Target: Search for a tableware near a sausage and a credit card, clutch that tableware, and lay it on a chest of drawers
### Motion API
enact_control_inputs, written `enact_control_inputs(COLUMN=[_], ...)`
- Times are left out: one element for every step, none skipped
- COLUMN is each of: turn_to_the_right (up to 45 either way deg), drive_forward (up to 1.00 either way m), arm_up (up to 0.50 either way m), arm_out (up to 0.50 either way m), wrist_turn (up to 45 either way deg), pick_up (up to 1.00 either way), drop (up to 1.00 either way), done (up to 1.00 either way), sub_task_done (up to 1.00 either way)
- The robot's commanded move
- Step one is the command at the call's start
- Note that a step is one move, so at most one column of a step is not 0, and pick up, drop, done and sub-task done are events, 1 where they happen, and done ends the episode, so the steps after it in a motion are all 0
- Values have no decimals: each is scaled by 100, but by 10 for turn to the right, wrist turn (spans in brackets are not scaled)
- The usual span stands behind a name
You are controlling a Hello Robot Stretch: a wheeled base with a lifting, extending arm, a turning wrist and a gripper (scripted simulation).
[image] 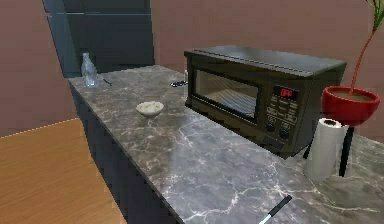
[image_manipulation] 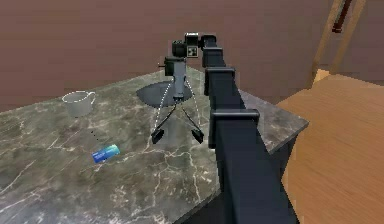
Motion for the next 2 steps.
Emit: enact_control_inputs(turn_to_the_right=[0, 0], drive_forward=[0, 0], arm_up=[0, 0], arm_out=[0, 0], wrist_turn=[450, 450], pick_up=[0, 0], drop=[0, 0], done=[0, 0], sub_task_done=[0, 0])
